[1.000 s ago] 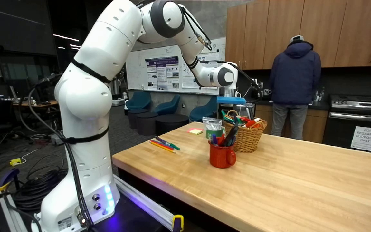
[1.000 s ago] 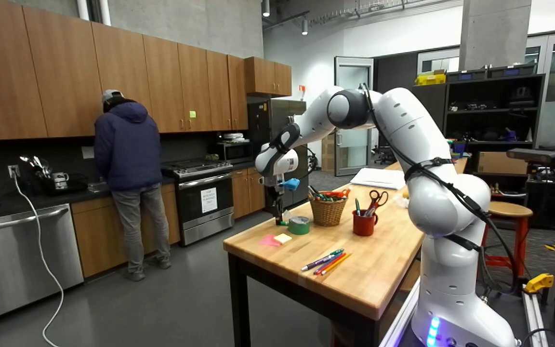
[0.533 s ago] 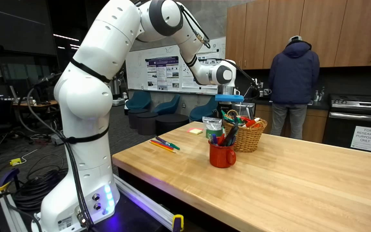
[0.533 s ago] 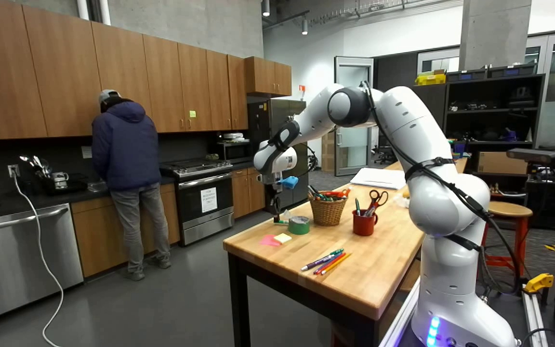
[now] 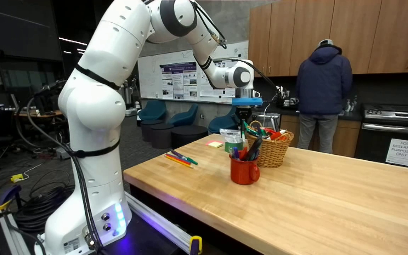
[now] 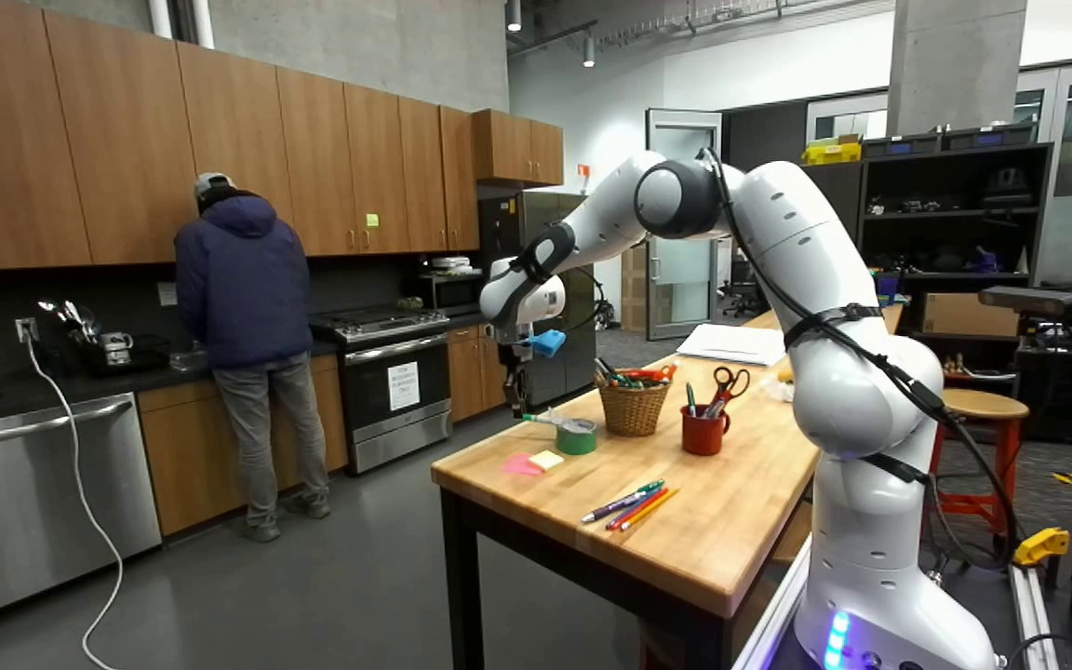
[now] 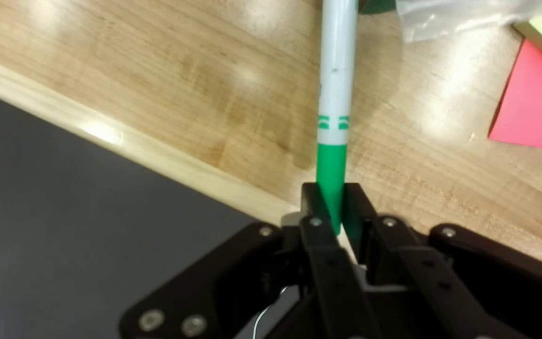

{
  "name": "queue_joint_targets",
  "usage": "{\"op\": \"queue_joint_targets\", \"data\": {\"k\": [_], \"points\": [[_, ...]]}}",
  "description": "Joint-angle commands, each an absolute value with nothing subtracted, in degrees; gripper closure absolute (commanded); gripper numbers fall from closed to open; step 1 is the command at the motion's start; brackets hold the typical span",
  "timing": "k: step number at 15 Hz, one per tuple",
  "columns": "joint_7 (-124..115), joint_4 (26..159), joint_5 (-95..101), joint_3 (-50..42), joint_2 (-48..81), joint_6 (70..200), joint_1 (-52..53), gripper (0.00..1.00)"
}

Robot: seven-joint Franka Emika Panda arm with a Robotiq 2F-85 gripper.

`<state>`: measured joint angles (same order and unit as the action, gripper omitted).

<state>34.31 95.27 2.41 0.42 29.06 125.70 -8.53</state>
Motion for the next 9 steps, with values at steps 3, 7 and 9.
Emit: {"op": "queue_joint_targets", "data": {"k": [3, 7, 9], "points": [[29.74, 99.96, 4.95, 0.02, 24.17, 132.53, -7.49, 0.96], [29.2, 103.78, 5.97, -0.04, 20.41, 140.07, -7.51, 0.96], [28.85, 106.2, 6.36, -0.22, 18.24, 143.95, -7.57, 0.96]]}}
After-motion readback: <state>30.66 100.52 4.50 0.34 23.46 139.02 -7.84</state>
